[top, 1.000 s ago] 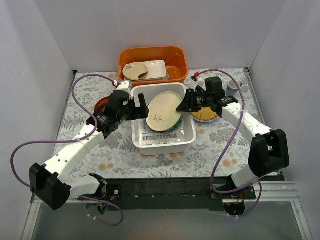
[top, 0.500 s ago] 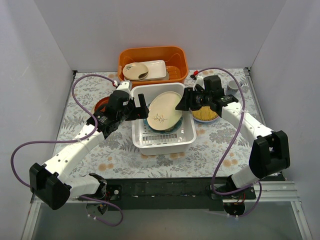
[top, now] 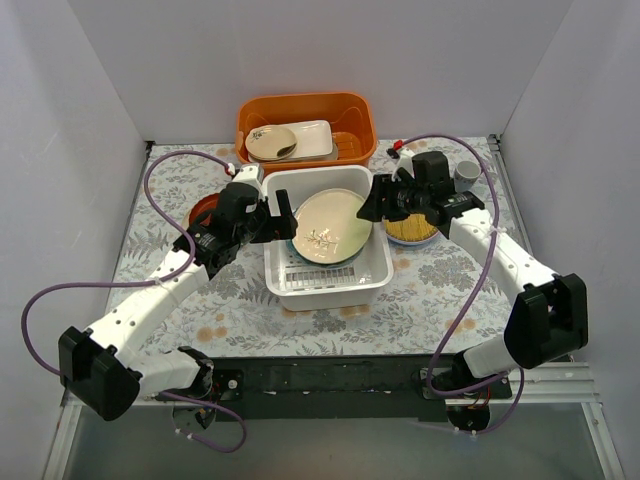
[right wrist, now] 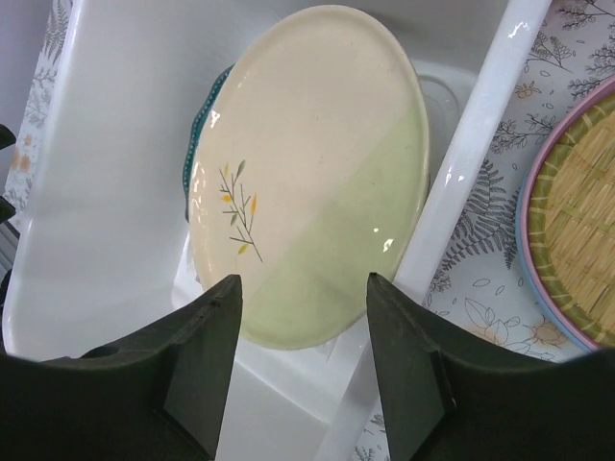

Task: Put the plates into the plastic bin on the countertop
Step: Place the plate in the plastic bin.

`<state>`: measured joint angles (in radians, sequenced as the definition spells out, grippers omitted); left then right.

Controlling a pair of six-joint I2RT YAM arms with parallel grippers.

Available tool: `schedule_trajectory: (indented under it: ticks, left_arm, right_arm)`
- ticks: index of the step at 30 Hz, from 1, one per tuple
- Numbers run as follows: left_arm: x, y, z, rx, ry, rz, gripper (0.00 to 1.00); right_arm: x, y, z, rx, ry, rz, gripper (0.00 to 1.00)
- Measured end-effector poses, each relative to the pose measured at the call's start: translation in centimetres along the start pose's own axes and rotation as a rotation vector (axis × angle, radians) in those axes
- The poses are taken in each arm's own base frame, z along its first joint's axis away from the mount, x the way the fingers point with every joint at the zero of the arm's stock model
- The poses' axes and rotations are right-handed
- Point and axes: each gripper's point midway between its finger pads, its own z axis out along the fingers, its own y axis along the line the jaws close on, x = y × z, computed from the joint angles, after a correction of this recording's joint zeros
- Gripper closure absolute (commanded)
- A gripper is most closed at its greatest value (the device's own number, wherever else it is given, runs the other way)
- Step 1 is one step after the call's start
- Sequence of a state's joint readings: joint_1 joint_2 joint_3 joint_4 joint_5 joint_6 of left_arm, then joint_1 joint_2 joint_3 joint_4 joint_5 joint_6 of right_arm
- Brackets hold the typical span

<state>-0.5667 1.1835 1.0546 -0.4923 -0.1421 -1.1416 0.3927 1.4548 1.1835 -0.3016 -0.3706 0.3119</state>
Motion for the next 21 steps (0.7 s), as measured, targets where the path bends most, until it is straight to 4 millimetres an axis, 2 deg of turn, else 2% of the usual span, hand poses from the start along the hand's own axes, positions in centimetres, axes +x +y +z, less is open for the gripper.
schedule_trajectory:
  ticks: [21]
  left_arm:
    - [-0.6, -0.1, -0.8, 0.008, -0.026, -0.004, 0.02]
  right_arm:
    - [-0.4, -0.2, -2.8, 0.070, -0.061, -0.013, 0.31]
